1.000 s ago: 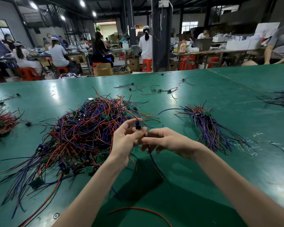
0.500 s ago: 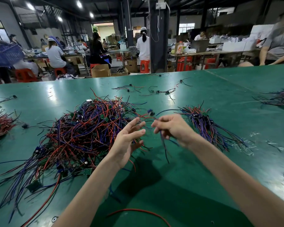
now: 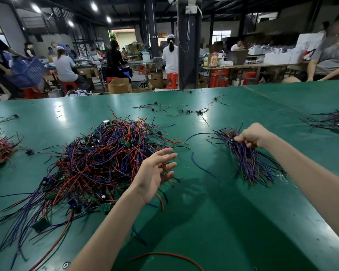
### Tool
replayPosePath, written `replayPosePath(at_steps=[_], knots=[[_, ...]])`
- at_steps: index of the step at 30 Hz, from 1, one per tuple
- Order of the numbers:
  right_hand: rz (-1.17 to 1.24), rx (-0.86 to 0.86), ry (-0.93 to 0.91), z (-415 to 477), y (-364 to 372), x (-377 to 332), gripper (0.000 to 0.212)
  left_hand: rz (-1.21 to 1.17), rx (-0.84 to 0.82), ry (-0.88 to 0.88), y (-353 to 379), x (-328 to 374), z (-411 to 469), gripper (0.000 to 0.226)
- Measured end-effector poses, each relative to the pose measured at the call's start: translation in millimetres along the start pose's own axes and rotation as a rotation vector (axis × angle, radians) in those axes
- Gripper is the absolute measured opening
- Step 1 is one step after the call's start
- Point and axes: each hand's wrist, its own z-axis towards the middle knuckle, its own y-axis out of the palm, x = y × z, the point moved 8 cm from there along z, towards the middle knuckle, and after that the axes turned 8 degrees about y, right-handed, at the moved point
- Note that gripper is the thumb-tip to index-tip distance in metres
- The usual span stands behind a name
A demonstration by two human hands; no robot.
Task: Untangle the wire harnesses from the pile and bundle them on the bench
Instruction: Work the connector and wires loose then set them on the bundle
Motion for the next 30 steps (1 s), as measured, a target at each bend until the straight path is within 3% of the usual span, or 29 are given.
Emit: replayPosePath(at_steps=[6, 13, 15, 17, 19, 25, 30], knots=[[-0.176, 0.114, -0.03, 3, 2, 11, 0.026, 0.006, 0.0, -0.008, 2, -2, -1, 0.027], [-0.543, 0.305, -0.101, -18, 3, 7, 0.014, 0.043, 0.031, 0.024, -2, 2, -2, 0.025], [-0.606, 0.432, -0.181, -30, 8, 2, 0.01, 0.086, 0.043, 0.044, -2, 3, -2, 0.022], [-0.679, 0.53, -0.349, -39, 23, -5, 0.028, 0.134, 0.051, 0.058, -2, 2, -1, 0.021], [-0.749, 0.501, -0.476, -40, 44, -2, 0.037, 0.162, 0.045, 0.063, 0, 1, -2, 0.019], [-0.757, 0.379, -0.419, -27, 57, 20, 0.047, 0.209, 0.038, 0.1, 2, 4, -3, 0.016], [-0.856, 0.412, -0.43, -38, 58, 18, 0.056, 0.404, 0.046, 0.328, 0, 37, -3, 0.022]])
